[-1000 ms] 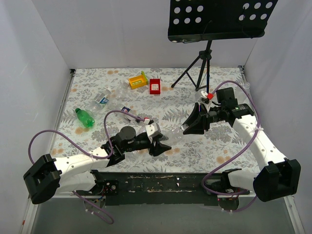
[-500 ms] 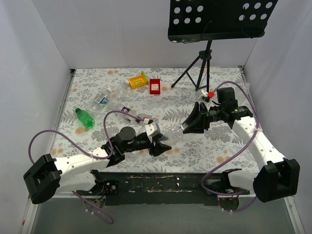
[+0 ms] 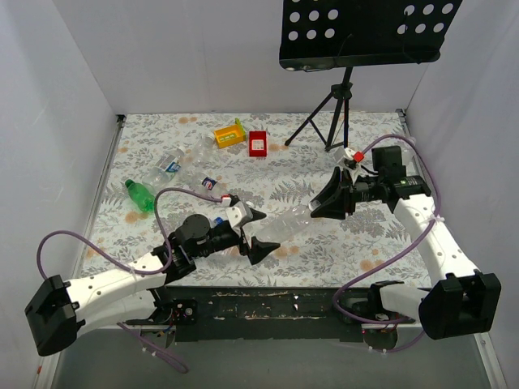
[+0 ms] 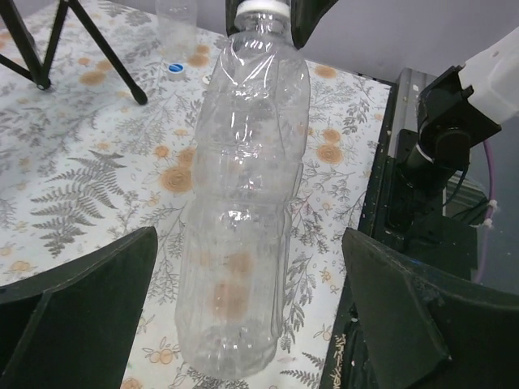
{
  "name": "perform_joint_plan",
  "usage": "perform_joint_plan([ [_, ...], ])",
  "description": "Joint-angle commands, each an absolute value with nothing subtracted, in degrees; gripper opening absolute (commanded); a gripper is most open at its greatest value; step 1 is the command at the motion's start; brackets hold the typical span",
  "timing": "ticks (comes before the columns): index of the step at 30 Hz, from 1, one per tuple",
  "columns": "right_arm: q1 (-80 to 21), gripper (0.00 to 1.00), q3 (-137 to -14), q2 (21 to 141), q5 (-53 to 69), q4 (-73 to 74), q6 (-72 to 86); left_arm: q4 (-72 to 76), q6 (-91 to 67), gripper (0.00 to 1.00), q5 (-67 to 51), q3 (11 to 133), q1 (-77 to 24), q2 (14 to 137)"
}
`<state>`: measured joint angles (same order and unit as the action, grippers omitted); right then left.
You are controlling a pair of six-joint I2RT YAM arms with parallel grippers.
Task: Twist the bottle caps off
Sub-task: Place the plastic bottle at the center of the board.
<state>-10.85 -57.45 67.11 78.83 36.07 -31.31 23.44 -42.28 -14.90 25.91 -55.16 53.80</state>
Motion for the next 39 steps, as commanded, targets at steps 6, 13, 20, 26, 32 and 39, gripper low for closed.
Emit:
perform_joint_plan([
  [6,-5.8,0.01,-65.9,64.9,68.4,52.3,-44.6,5.2,-28.8,0.98,-6.3,31.9,-55.1,44.9],
  [13,-0.8,0.01,-73.2,65.7,59.2,65.3,-51.0,0.4,-21.8,0.98,1.4,32.2,-55.1,39.3],
  [20,5.8,0.01,-77.3,64.4,52.5,70.0,-51.1,0.4,-21.1,0.98,6.1,29.4,-55.1,38.0],
  [26,12.0,0.01,-78.0,63.2,48.1,73.5,-52.4,1.4,-21.5,0.98,8.8,26.6,-55.1,37.7],
  [32,18.1,0.01,-79.1,63.7,43.8,74.7,-52.5,2.5,-22.1,0.98,9.6,24.7,-55.1,37.9],
  [39,23.8,0.01,-81.8,67.1,39.6,74.7,-51.7,3.8,-22.7,0.98,7.7,23.9,-55.1,37.3],
])
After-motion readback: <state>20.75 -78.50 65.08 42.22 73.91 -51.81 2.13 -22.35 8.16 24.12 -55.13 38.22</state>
